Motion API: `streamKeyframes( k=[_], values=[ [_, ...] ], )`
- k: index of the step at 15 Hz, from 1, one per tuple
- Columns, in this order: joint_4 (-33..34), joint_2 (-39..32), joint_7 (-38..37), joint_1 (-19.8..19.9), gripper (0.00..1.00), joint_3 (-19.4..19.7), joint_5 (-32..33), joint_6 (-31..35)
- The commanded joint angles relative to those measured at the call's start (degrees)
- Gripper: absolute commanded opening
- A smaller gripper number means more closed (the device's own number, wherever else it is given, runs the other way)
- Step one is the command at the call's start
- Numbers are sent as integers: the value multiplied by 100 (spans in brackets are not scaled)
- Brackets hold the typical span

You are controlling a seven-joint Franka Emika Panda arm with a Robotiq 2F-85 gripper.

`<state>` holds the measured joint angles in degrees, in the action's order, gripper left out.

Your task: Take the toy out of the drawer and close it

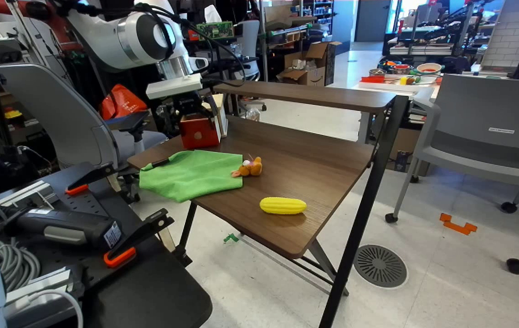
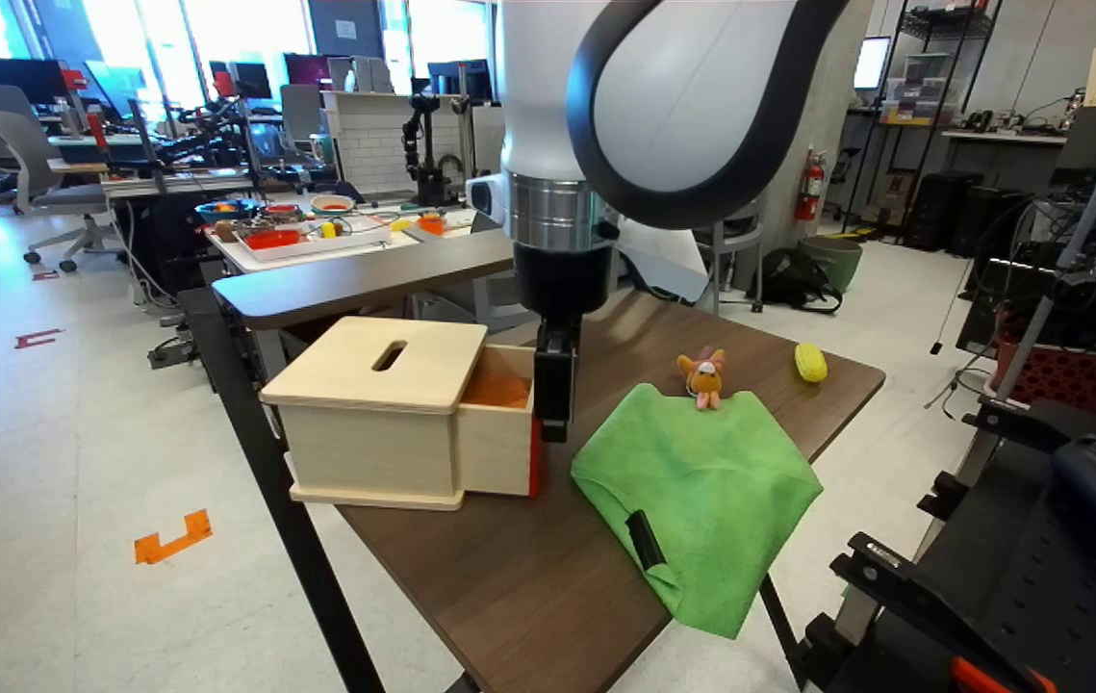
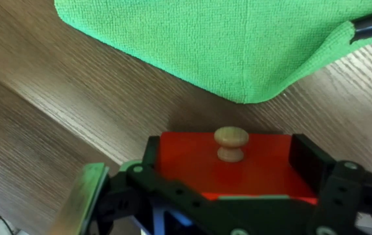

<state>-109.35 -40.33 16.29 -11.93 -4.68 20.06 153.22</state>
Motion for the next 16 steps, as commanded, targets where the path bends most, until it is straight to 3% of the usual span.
streamKeyframes(
  k=[1, 11, 16],
  values=[
    [357, -247, -208, -172, 100, 160, 145, 120],
    [1024, -625, -676, -310, 100, 155, -21, 137],
    [1024, -595, -901, -290, 100, 131, -87, 249]
  ],
)
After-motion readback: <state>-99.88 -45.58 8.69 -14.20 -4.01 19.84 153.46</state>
